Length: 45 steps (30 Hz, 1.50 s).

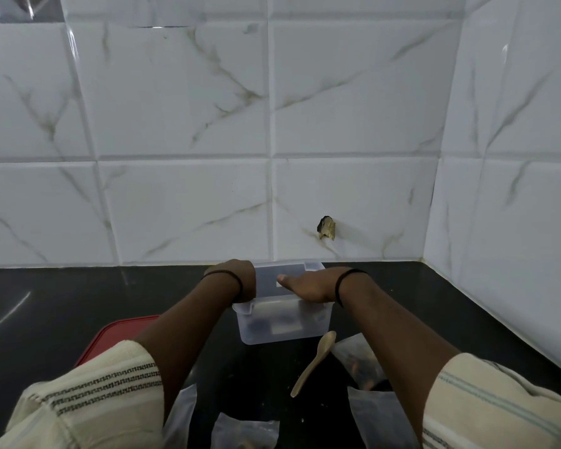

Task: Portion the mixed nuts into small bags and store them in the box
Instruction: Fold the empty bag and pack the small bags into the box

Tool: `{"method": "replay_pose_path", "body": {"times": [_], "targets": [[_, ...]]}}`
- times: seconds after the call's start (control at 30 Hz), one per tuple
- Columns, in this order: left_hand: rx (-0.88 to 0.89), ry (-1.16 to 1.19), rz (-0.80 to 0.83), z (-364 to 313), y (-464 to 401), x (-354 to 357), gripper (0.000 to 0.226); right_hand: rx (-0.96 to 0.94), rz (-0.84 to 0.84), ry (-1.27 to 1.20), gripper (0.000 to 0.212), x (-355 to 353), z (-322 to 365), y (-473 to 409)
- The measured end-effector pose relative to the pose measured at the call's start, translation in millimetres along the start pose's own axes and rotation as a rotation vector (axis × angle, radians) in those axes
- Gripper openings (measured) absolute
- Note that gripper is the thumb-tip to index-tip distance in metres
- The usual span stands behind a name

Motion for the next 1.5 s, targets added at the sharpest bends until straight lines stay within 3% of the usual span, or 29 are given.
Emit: {"method": "replay_pose_path", "body": {"times": [0.13,0.27,0.47,0.67,0.83,0.93,1.07,1.2,1.27,1.37,1.43,1.5], "targets": [[-0.055,0.094,-0.059,1,-7,6,0.032,0.009,0.010,-0.033,0.071,5,0,-4],[-0.122,0.253,-0.165,3,-12,13,0.012,-0.030,-0.049,-0.067,0.073,10,-5,0],[-0.034,0.454,-0.230,3,-3,22,0.049,-0.107,-0.123,0.084,0.072,18,-11,19],[-0.029,0.522,-0.255,7,23,27,0.051,-0.257,-0.166,0.308,0.048,27,-11,39],[-0.008,0.635,-0.215,20,54,30,0.044,-0.286,-0.180,0.296,0.040,41,3,46],[0.091,0.599,-0.209,29,61,43,0.050,-0.286,-0.136,0.275,0.034,49,10,47],[0.234,0.734,-0.228,42,77,58,0.041,-0.282,-0.143,0.256,0.034,59,13,55],[0.348,0.758,-0.445,53,86,69,0.031,-0.269,-0.190,0.235,0.037,62,16,62],[0.270,0.788,-0.637,56,90,72,0.030,-0.273,-0.269,0.234,0.047,64,18,64],[-0.005,0.912,-0.919,65,103,78,0.020,-0.231,-0.402,0.280,0.047,70,17,66],[-0.130,0.910,-0.943,73,111,84,0.025,-0.237,-0.520,0.368,0.045,72,21,72],[-0.135,0.898,-0.798,81,116,93,0.032,-0.366,-0.716,0.389,0.035,73,31,80]]}}
Point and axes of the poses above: each hand's wrist, its own y-axis away from the middle knuckle, its own x-axis out of the palm, z = x × y, the point moved 1 cm from there along -y, towards the middle knuckle, and after that the axes turned 5 degrees about -y, right-handed, at the moved point
